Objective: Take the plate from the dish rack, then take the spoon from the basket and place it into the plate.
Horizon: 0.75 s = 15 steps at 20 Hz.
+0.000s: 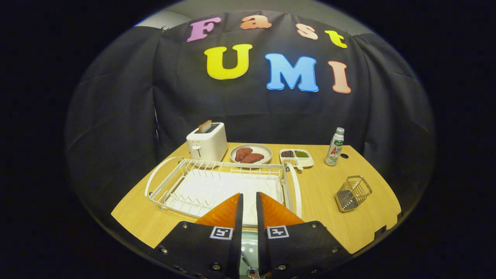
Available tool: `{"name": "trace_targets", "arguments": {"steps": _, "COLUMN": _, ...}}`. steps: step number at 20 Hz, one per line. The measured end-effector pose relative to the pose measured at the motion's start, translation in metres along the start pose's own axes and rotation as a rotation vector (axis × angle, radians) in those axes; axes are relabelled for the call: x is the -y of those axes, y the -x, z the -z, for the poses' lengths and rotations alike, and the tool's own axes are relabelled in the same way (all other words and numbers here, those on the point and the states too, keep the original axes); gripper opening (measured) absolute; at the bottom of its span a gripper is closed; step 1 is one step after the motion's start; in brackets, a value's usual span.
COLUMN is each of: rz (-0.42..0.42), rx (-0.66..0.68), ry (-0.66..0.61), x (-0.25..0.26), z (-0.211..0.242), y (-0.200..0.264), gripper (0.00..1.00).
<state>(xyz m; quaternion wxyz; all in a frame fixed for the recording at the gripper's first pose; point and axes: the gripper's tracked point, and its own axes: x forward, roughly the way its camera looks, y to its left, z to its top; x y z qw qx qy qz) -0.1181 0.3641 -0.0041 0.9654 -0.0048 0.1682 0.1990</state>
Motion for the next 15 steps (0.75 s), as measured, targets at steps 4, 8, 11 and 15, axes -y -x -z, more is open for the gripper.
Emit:
{"name": "trace_targets", "arguments": {"steps": 4, "rz": 0.04, "rx": 0.113, "ry": -0.001, "x": 0.018, "z": -0.057, "y": 0.013, "gripper": 0.18}}
{"name": "trace_targets", "arguments": {"steps": 8, "rz": 0.088, "rx": 0.221, "ry": -0.036, "x": 0.039, "z": -0.108, "y": 0.029, "gripper": 0.18}}
{"name": "trace_targets", "arguments": {"steps": 11, "rz": 0.119, "rx": 0.284, "ry": -0.051, "x": 0.056, "z": -0.135, "y": 0.039, "gripper": 0.18}}
{"name": "trace_targets", "arguments": {"steps": 15, "rz": 0.151, "rx": 0.332, "ry": -0.054, "x": 0.072, "z": -0.156, "y": 0.049, "gripper": 0.17}}
